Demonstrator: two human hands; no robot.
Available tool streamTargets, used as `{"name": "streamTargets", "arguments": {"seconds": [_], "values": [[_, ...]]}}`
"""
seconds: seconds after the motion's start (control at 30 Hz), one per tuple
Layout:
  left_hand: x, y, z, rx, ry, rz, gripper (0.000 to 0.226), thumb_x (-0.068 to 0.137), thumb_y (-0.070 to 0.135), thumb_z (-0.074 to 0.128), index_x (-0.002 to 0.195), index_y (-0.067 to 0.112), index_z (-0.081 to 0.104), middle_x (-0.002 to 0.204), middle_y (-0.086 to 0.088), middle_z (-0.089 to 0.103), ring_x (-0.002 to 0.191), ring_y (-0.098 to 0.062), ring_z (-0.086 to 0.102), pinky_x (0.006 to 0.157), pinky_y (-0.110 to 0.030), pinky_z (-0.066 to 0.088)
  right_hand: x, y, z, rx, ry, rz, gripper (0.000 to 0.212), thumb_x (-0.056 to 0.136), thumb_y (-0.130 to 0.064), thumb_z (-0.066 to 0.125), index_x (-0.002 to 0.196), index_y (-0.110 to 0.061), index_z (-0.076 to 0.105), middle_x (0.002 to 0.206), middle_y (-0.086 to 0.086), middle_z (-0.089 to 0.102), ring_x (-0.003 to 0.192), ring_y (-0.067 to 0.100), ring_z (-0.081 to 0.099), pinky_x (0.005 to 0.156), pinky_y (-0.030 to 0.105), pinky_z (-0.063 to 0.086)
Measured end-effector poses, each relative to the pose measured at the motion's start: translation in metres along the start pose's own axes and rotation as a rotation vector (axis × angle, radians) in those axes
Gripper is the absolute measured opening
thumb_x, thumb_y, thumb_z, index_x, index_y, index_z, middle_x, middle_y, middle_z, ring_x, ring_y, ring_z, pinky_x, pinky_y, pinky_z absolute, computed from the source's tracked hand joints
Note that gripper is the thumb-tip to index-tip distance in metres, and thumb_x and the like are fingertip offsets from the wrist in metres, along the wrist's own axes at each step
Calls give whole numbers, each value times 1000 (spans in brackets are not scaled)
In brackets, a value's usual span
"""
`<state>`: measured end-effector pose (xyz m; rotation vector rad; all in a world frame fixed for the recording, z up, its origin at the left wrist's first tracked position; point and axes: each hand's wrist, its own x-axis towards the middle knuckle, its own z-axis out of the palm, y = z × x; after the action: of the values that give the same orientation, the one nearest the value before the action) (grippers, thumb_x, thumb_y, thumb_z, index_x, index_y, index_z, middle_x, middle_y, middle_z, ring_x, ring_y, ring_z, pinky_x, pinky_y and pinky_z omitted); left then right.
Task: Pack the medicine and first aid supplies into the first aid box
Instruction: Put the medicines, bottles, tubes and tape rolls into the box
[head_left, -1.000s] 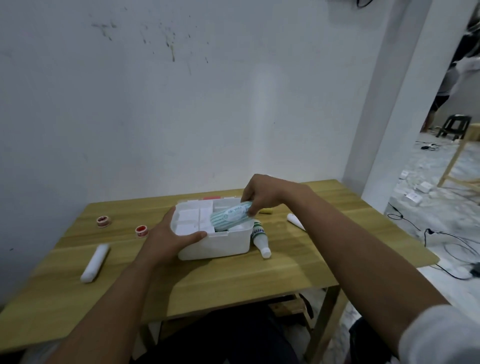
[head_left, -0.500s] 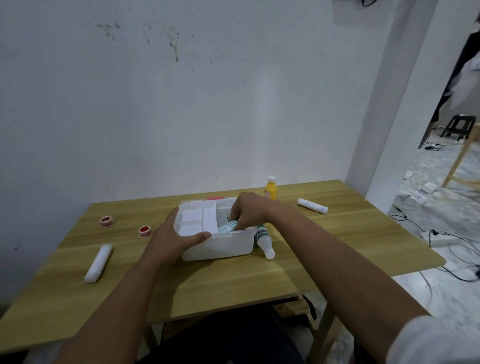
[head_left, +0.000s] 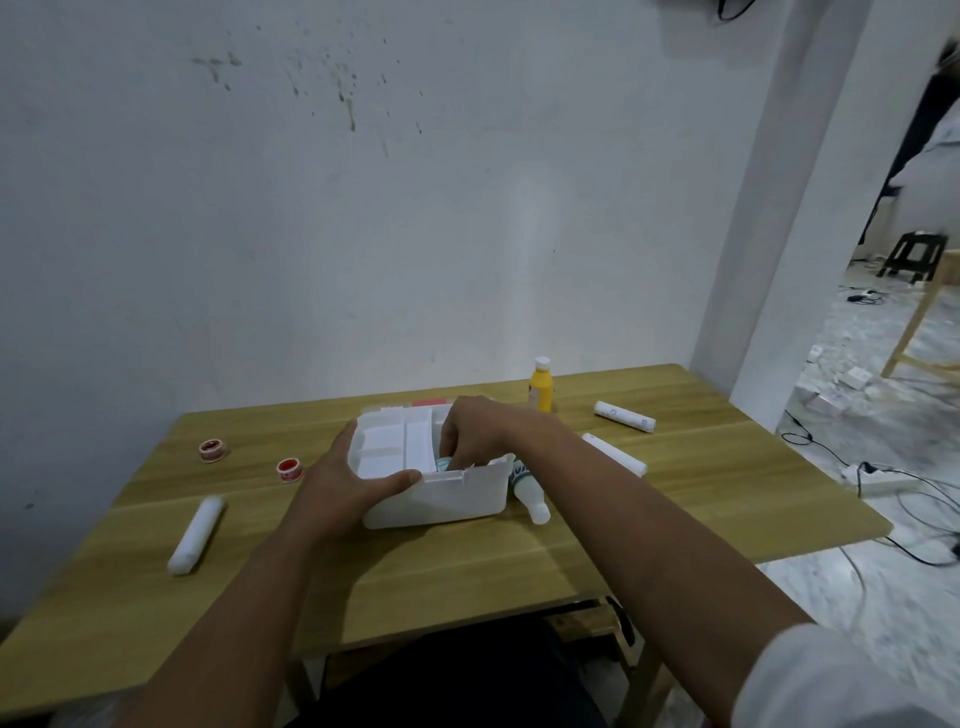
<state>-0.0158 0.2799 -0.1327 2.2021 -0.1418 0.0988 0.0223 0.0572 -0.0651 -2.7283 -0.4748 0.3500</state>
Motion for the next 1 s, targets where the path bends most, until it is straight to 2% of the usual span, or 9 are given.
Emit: {"name": "streamTargets", "arguments": {"seconds": [0.2,0.3,0.37,0.43,0.5,0.57,0.67,0.8,1.0], "values": [[1,0,2,-14,9,17,110,64,62,85,155,38,29,155,3,45,129,-21,47,88,-39,48,-10,18,-12,321,71,-5,31,78,-16,89,104,-4,79,101,9,78,93,23,76,77,34,66],[1,-2,1,-39,-3,9,113,61,68,85,155,39,31,153,5,47,129,-22,48,88,-40,50,-17,42,-37,522,339,12,23,86,-14,81,107,-4,77,97,10,78,89,23,77,71,32,65],[1,-4,0,-53,-7,8,116,56,73,83,154,40,32,150,7,50,122,-17,49,84,-37,51,-17,65,-48,445,582,58,24,91,-20,76,112,-9,77,104,7,77,94,22,74,77,31,61],[0,-4,0,-57,-8,12,118,51,78,82,153,42,34,147,10,51,119,-14,49,81,-34,50,-9,89,-54,258,729,165,37,93,-28,70,127,-15,71,124,5,72,113,22,68,93,33,53],[1,-4,0,-54,-9,14,123,46,84,79,152,42,34,146,11,52,120,-15,50,82,-34,51,0,107,-51,161,622,288,56,97,-33,63,149,-15,51,150,9,53,135,27,52,108,39,44],[2,-5,0,-47,-12,7,128,42,87,77,153,42,33,146,11,52,124,-17,51,87,-37,54,8,119,-44,143,484,345,65,101,-35,58,158,-12,35,162,11,39,146,30,39,115,41,35],[3,-6,0,-43,-5,0,125,45,85,79,152,43,33,145,13,52,125,-17,51,91,-40,54,14,130,-29,188,567,354,57,100,-31,61,152,-14,46,154,10,51,139,30,48,109,39,40],[-1,-3,2,-75,39,25,106,56,69,87,147,45,40,135,19,56,119,-12,53,82,-30,49,16,132,-16,254,782,368,42,90,-23,72,130,-17,62,123,10,70,113,29,64,83,32,45],[-3,1,1,-82,40,33,102,60,62,88,148,43,39,130,20,53,116,-10,51,72,-19,44,26,134,-19,308,810,380,43,85,-30,79,122,-17,61,118,10,72,108,29,65,79,33,46]]}}
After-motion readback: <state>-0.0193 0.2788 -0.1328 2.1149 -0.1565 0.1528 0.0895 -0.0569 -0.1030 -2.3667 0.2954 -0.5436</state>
